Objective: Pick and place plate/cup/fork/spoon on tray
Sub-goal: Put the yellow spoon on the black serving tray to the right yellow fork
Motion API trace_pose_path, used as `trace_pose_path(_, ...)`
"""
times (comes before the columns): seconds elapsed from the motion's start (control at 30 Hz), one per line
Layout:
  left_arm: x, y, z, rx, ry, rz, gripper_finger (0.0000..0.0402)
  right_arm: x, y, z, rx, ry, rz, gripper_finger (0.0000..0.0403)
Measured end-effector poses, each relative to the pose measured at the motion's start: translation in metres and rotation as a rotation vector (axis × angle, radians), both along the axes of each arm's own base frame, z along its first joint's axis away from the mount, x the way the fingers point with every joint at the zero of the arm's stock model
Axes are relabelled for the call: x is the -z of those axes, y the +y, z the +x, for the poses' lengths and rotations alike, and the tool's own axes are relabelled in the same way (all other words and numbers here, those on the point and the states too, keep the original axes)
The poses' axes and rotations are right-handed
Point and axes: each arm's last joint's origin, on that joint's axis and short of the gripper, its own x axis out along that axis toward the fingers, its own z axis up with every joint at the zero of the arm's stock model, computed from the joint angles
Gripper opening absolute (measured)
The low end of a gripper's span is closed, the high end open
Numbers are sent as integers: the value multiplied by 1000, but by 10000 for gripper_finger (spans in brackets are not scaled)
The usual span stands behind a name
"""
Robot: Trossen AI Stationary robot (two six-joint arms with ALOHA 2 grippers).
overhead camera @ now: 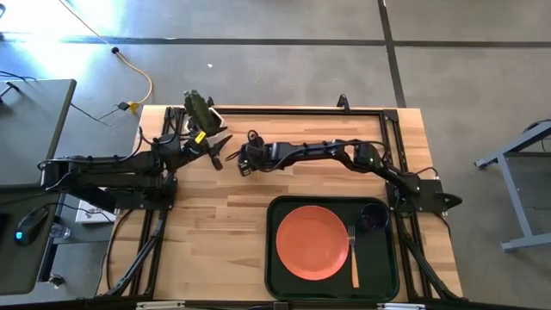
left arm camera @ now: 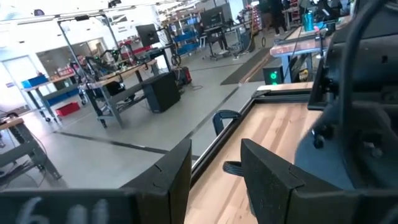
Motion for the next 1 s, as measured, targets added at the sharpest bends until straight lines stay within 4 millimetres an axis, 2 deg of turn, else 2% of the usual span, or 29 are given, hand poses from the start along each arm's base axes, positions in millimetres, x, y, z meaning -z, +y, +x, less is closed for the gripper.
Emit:
trace_pose_path(0.3, -1, 0, 0, -7, -5, 3, 127, 2, 1, 0, -17, 11, 3, 113)
trace_pose_path(0.53, -1, 0, 0, -7, -10, 4, 127, 10, 7, -7, -22, 106, 68, 109)
trace_pose_path(0.67, -1, 0, 0, -7, -10, 4, 127, 13, 20, -8, -61, 141, 78, 87)
trace_pose_path(0.87, -1, 0, 0, -20, -10, 4, 127, 14, 33, -11, -125, 209, 78, 28)
trace_pose_path(1.0, -1, 1, 0, -23, -9, 3, 127, 7, 39, -18, -134, 268, 57, 27)
